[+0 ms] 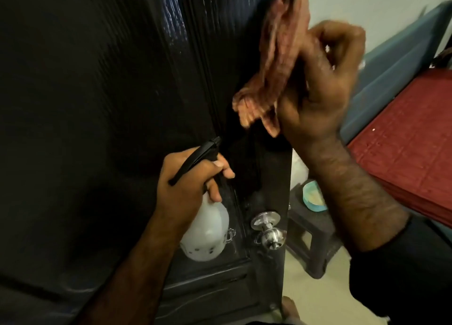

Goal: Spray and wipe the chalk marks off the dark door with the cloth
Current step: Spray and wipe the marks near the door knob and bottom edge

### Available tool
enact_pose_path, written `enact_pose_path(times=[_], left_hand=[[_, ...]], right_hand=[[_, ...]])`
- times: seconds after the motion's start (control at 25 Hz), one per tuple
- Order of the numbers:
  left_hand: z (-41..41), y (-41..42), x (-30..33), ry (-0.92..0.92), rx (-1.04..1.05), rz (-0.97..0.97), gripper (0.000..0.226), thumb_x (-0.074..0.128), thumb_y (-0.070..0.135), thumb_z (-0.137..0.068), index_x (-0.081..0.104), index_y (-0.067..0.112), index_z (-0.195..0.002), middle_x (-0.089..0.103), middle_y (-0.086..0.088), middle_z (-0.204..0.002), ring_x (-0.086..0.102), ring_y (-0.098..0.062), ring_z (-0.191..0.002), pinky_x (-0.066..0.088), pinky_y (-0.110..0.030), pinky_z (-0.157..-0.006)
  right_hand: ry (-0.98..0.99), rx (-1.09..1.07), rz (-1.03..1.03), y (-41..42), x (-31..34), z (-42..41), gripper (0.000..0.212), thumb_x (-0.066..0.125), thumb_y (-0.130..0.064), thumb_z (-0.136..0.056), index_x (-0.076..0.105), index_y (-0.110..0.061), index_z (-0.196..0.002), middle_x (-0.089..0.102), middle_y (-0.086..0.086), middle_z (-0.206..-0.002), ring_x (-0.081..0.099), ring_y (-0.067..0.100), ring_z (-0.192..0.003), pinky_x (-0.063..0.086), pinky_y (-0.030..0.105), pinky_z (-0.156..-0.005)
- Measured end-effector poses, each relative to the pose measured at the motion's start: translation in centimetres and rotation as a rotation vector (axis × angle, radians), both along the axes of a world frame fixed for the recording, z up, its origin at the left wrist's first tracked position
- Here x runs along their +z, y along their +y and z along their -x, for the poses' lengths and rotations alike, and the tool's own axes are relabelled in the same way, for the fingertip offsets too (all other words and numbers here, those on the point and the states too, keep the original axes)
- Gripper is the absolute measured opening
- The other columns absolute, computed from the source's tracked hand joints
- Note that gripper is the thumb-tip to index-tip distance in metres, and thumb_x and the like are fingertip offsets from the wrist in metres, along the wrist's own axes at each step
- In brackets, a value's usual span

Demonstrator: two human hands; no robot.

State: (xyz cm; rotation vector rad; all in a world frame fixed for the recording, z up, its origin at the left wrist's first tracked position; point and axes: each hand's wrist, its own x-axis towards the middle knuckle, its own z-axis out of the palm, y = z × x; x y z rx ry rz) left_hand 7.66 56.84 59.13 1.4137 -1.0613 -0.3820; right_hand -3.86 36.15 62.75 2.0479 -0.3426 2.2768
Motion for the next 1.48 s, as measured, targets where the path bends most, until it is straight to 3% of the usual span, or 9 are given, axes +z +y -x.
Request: enact_pose_path(times=[0.2,0.32,0.6,0.68,0.8,1.04,1.16,1.32,1.48], left_hand=[[0.8,-1.2,0.7,0.087,0.011,0.022,0.023,0.06,0.016,-0.088,0.073,-0.003,-0.084,0.075,-0.019,-0.081,0.055,-0.033,-0.047,0.046,-0.04,-0.051],[0.8,-1.6,0.8,0.046,0.029,-0.019,0.023,0.062,0.02,-0.088,0.075,0.002,-0.083,0.077,-0.016,-0.081,0.056,-0.033,-0.049,0.048,-0.042,-0.054],[2.0,-2.3,5.6,0.039,0.043,0.097,0.017,0.065,0.019,-0.085,0.076,0.009,-0.078,0.076,-0.017,-0.078,0.057,-0.031,-0.047,0.047,-0.036,-0.049],[1.5,-1.7,6.0,0.021,0.066,0.142,0.017,0.064,0.016,-0.087,0.075,0.005,-0.081,0.075,-0.017,-0.077,0.057,-0.031,-0.045,0.046,-0.036,-0.047],[-0.2,0.1,3.3,-0.028,0.093,0.083,0.018,0.063,0.015,-0.086,0.072,-0.001,-0.083,0.072,-0.019,-0.07,0.057,-0.033,-0.043,0.046,-0.035,-0.045],[-3.9,5.6,-6.4,-0.011,0.134,-0.058,0.016,0.062,0.01,-0.085,0.074,0.003,-0.077,0.076,-0.012,-0.073,0.059,-0.031,-0.043,0.05,-0.04,-0.053],[-5.3,7.7,-9.6,0.009,0.16,-0.037,0.019,0.06,0.005,-0.084,0.073,0.008,-0.069,0.07,-0.01,-0.063,0.061,-0.051,-0.054,0.053,-0.054,-0.067],[-6.3,9.5,-11.8,0.066,0.223,-0.022,0.017,0.061,0.002,-0.088,0.073,0.002,-0.076,0.071,-0.012,-0.065,0.058,-0.05,-0.052,0.057,-0.043,-0.071],[-6.0,10.9,-13.5,0.123,0.253,-0.058,0.016,0.062,-0.001,-0.089,0.073,0.0,-0.077,0.071,-0.009,-0.065,0.061,-0.045,-0.055,0.058,-0.025,-0.074]], right_hand=[[0.162,0.034,0.0,1.6,-9.0,0.5,0.039,0.068,-0.042,-0.102,0.065,-0.011,-0.126,0.044,0.016,-0.13,0.046,0.039,-0.118,0.046,0.048,-0.101],[0.42,0.023,0.008,0.6,-15.2,3.5,0.045,0.079,-0.039,-0.096,0.06,-0.011,-0.127,0.044,0.015,-0.13,0.047,0.036,-0.116,0.052,0.055,-0.089],[0.024,-0.008,-0.073,2.4,4.5,0.3,0.04,0.059,-0.017,-0.089,0.075,-0.001,-0.122,0.061,0.03,-0.113,0.057,0.042,-0.108,0.032,0.012,-0.091],[-0.031,0.001,-0.078,3.3,6.4,-1.1,0.041,0.06,-0.015,-0.087,0.075,0.0,-0.122,0.061,0.03,-0.117,0.055,0.04,-0.114,0.041,0.023,-0.103],[0.229,0.052,0.068,4.5,-2.5,-1.7,0.032,0.061,-0.021,-0.104,0.074,-0.005,-0.128,0.062,0.025,-0.119,0.059,0.041,-0.111,0.05,0.053,-0.092],[1.003,0.124,0.347,5.5,-18.4,0.9,0.03,0.072,-0.029,-0.098,0.074,-0.017,-0.126,0.063,0.011,-0.131,0.057,0.029,-0.115,0.05,0.048,-0.086],[0.837,0.115,0.41,6.4,-15.3,-1.2,0.02,0.065,-0.03,-0.103,0.077,-0.019,-0.116,0.07,0.009,-0.126,0.06,0.029,-0.113,0.045,0.046,-0.087],[0.446,-0.014,0.096,7.6,-14.8,-2.5,0.03,0.075,-0.025,-0.096,0.066,-0.017,-0.124,0.063,0.01,-0.13,0.058,0.034,-0.107,0.046,0.051,-0.082],[0.639,-0.058,-0.043,10.2,-19.3,-1.3,0.029,0.06,-0.031,-0.107,0.075,-0.011,-0.123,0.072,0.015,-0.129,0.058,0.038,-0.11,0.044,0.051,-0.085]])
